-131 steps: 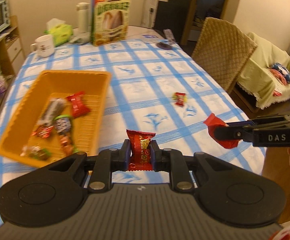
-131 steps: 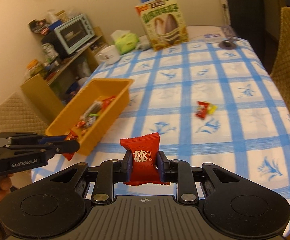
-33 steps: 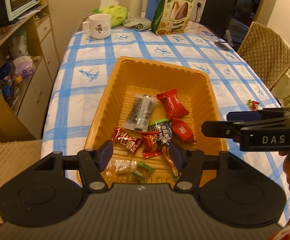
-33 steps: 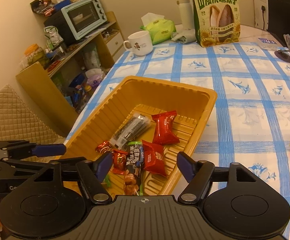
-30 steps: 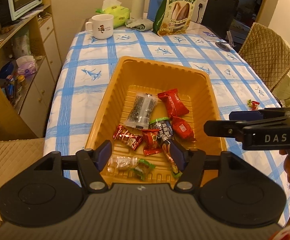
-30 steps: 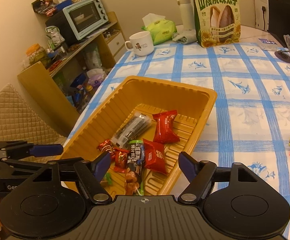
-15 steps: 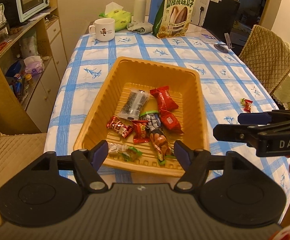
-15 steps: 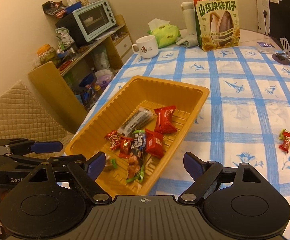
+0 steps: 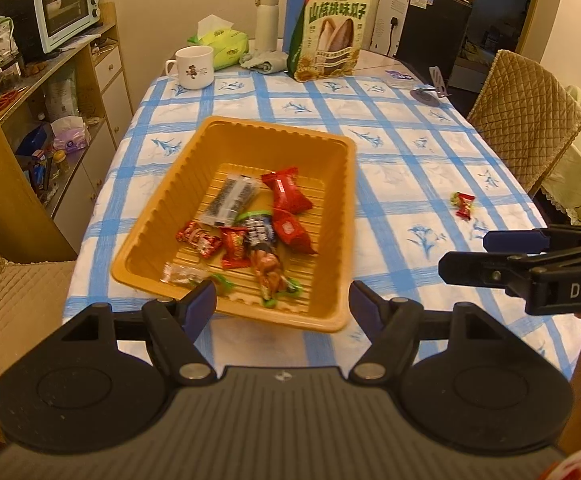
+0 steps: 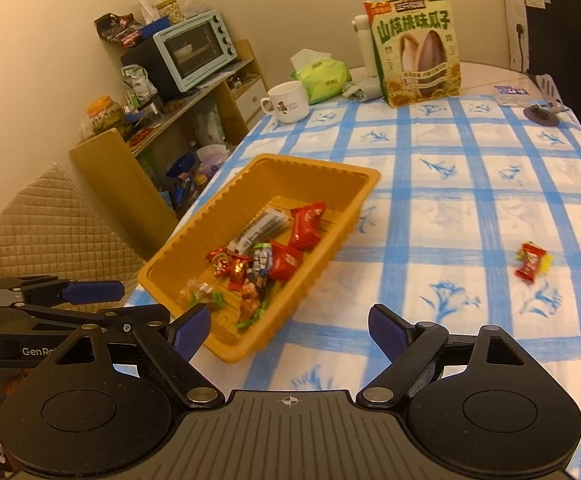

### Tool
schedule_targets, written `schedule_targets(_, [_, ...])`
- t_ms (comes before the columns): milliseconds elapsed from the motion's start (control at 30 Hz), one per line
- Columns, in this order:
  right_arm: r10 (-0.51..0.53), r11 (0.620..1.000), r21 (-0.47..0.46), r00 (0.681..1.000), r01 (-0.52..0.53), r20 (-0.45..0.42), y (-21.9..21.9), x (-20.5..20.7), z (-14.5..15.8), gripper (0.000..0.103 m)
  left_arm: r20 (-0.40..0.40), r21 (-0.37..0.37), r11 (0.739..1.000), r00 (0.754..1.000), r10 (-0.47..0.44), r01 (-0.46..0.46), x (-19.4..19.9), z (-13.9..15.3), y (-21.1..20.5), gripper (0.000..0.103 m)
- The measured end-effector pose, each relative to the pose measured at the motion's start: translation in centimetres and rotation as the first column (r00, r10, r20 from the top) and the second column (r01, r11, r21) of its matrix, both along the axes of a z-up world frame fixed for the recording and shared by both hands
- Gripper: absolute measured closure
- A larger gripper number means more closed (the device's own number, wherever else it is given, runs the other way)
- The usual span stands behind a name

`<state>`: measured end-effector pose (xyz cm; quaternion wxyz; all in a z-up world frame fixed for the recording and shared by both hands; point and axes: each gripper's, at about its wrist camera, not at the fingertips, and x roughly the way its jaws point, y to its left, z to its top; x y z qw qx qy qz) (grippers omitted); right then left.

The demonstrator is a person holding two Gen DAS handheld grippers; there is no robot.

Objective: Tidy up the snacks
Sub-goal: 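Withdraw both tools from the tray toward the remaining candies on the table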

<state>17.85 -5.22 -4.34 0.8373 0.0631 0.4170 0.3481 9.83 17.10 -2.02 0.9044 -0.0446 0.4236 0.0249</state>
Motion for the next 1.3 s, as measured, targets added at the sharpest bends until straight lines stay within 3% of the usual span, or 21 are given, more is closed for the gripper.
schedule_targets(667, [-0.097, 0.994, -0.054, 0.992, 0.093, -0.082, -13.1, -1.0, -3.1, 0.017, -0.043, -0.049, 0.995, 0.995, -0.089, 0.087, -0.4, -2.1, -11.3, 0.032])
schedule_targets(1200, [-0.271, 0.958, -0.119, 0.959, 0.261, -0.078, -20.4, 1.9, -5.9, 0.017, -0.017, -0.036, 0.973, 0.973, -0.23, 0.229, 6.0, -5.4, -19.2, 0.033])
schedule_targets(1300, [-0.299, 0.948, -0.13, 0.952, 0.289, -0.064, -21.3, 2.6, -6.3, 0.017, -0.014, -0.027, 0.966, 0.966, -0.257, 0.256, 7.5, -6.2, -20.2, 0.037])
